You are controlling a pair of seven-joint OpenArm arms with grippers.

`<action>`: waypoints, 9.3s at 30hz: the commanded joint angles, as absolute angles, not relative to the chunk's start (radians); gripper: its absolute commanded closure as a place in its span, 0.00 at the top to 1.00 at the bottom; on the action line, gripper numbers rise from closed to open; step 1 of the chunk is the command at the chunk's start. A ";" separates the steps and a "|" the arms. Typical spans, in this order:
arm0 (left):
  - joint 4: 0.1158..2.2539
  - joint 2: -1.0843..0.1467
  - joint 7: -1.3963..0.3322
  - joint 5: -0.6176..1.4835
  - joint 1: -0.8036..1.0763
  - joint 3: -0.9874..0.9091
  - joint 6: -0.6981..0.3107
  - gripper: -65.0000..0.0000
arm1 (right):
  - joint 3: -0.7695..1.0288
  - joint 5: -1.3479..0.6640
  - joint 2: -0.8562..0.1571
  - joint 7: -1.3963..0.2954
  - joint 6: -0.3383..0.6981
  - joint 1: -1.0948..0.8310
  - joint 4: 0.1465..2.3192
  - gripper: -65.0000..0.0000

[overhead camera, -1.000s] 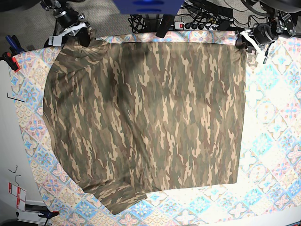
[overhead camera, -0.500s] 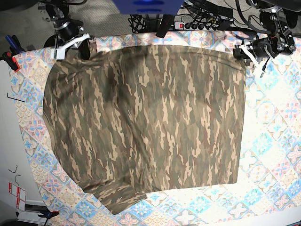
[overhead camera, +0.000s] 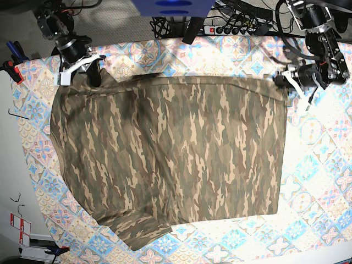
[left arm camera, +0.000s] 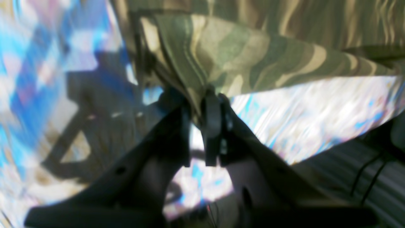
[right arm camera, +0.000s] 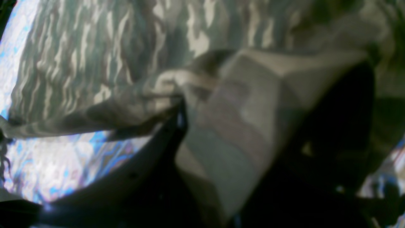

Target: Fold the T-shirt properly

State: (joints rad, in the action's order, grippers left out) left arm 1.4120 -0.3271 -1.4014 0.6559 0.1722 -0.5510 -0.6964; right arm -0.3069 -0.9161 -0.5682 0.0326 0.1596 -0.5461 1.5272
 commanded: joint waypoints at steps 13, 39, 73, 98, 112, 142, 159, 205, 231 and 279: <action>1.422 -0.346 -1.396 0.661 0.013 -0.568 -0.698 0.08 | -0.298 -0.918 -0.587 -0.159 0.045 -0.332 1.546 0.01; 1.121 -0.363 -1.254 0.344 -0.205 -0.567 -0.698 0.08 | -0.306 -0.918 -0.582 -0.503 0.007 -0.002 1.400 0.01; 1.121 -0.358 -1.253 0.344 -0.237 -0.466 -0.698 0.09 | -0.800 -0.745 -0.432 -0.570 0.007 0.588 0.852 0.14; 1.119 -0.332 -1.247 0.335 -0.237 -0.433 -0.698 0.09 | -0.582 0.165 -0.185 -0.607 0.005 0.450 1.250 0.77; 1.119 -0.331 -1.245 0.334 -0.237 -0.433 -0.698 0.09 | -0.116 0.254 -0.120 -0.757 0.015 0.295 1.330 0.77; 1.119 -0.331 -1.251 0.334 -0.225 -0.432 -0.698 0.09 | 0.145 0.257 -0.071 -0.478 0.269 0.421 0.926 0.74; 1.118 -0.331 -1.247 0.334 -0.225 -0.432 -0.698 0.09 | 0.091 0.259 -0.073 -0.463 0.269 0.621 0.739 0.08; 1.214 -0.239 -1.303 0.166 -0.260 -0.344 -0.698 0.24 | 0.444 0.254 -0.084 -0.799 0.183 0.433 1.287 1.00; 1.486 -0.295 -1.245 0.166 -0.051 -0.320 -0.698 0.36 | 0.616 -0.068 -0.054 -0.974 0.300 0.125 1.511 1.00; 0.786 -0.315 -1.049 0.173 -0.303 -0.441 -0.698 0.36 | 0.499 -0.315 -0.211 -0.639 0.403 0.397 0.782 1.00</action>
State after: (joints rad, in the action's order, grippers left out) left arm 0.7937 -0.3271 -1.0290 0.2050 -0.3046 -0.4473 -0.7101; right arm 0.4999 -0.3050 -0.1970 -0.6506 0.3931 0.3737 0.7681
